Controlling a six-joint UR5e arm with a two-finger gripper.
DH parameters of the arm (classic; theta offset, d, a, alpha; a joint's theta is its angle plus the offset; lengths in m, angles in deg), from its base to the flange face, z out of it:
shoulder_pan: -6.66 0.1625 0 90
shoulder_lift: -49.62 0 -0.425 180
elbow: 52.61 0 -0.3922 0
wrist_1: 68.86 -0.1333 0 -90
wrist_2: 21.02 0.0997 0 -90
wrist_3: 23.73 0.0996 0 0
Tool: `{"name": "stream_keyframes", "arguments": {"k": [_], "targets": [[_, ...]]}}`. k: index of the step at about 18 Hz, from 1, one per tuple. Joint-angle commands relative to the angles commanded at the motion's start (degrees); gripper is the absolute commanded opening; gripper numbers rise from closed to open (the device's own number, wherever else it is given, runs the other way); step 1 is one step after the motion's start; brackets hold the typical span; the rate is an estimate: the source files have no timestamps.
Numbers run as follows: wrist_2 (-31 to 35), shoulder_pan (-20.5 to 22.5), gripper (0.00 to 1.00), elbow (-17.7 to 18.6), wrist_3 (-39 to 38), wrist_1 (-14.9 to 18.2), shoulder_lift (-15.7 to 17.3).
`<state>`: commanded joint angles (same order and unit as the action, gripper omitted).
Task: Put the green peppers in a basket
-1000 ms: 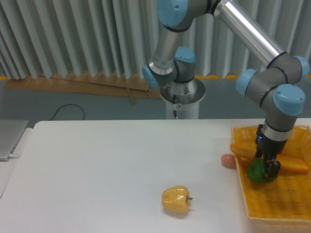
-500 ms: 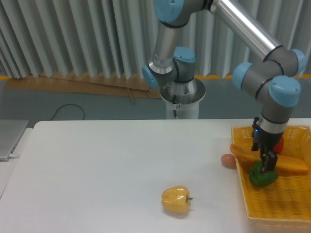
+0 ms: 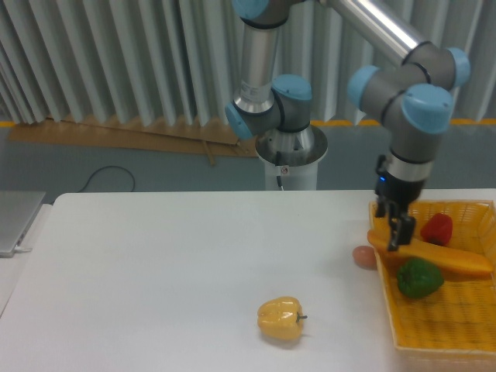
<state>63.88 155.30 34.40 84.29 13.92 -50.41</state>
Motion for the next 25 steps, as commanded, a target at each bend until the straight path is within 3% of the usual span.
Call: {"name": "stream_keyframes", "arguments": {"k": [5,10,12,17,19,25], "targets": [[0.0,-3.2,1.0,0.4,-1.9,5.6,5.4],[0.2,-7.1,1.0,1.8,-9.1,9.2,7.4],[1.0,-9.8,1.0,4.5,-8.8,10.9,11.5],[4.5,-11.2,1.0,3.9,-8.6,13.6,12.0],[4.4,-11.6,1.0,5.8,-8.6,14.1,13.8],[4.7,-11.4,1.0,5.9,-8.5,16.5,15.8]]}}
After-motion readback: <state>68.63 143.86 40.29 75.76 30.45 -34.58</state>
